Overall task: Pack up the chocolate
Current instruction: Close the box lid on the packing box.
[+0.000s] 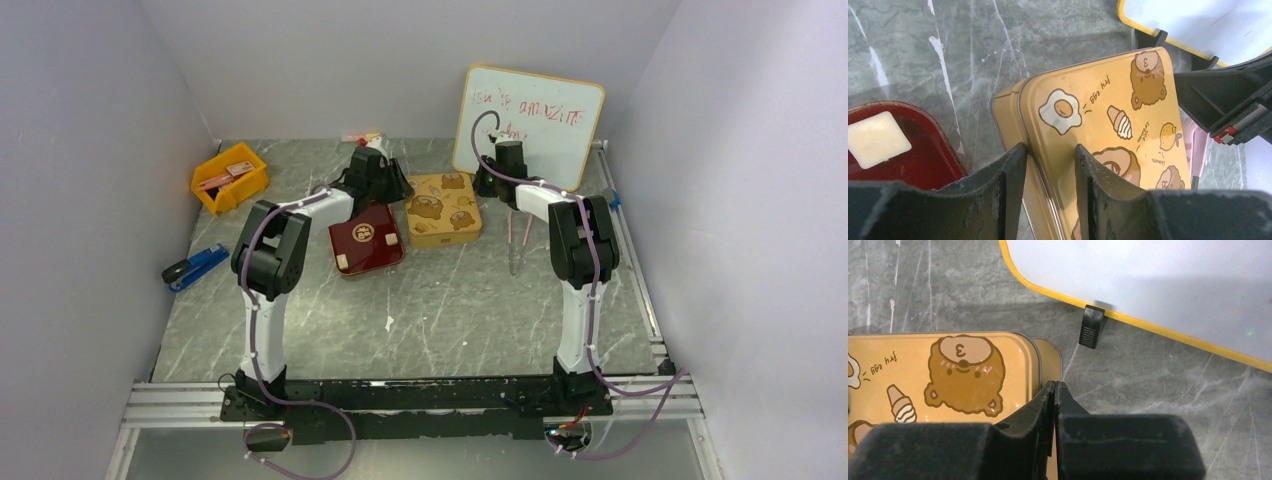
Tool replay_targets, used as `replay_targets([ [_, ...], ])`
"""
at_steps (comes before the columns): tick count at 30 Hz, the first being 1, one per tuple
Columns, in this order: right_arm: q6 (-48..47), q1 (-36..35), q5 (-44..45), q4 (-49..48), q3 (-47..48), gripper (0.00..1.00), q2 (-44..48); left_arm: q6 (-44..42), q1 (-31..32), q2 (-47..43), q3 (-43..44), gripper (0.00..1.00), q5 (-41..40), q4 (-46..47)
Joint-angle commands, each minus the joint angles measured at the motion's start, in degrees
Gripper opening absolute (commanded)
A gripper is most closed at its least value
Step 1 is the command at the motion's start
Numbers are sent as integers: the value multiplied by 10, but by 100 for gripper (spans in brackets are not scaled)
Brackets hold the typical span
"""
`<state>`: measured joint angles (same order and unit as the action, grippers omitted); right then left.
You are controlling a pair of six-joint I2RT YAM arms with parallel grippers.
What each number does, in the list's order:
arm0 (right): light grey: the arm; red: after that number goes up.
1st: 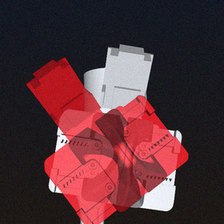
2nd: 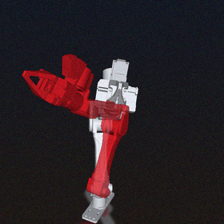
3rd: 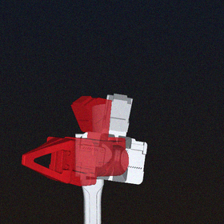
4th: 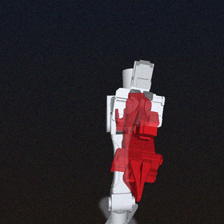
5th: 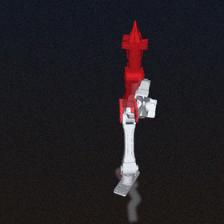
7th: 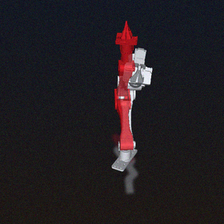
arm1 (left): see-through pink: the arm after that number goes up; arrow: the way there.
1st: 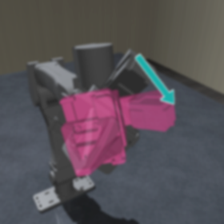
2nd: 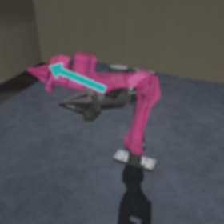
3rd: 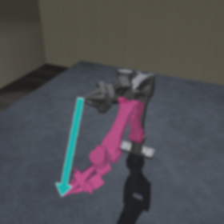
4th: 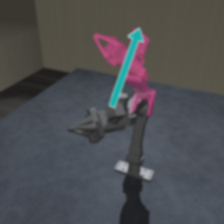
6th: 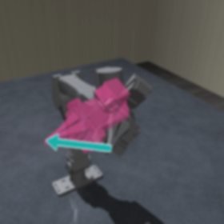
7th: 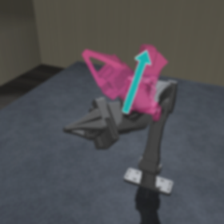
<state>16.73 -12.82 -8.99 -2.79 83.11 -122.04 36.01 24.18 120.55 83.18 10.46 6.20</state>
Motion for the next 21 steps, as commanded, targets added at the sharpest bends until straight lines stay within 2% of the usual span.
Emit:
replay_targets([
  [1,2,-27,-22,1,27,8,2,-9,27,27,16,44,19,-9],
  [21,0,-46,-17,2,27,8,-6,-20,43,45,-28,44,14,-19],
])
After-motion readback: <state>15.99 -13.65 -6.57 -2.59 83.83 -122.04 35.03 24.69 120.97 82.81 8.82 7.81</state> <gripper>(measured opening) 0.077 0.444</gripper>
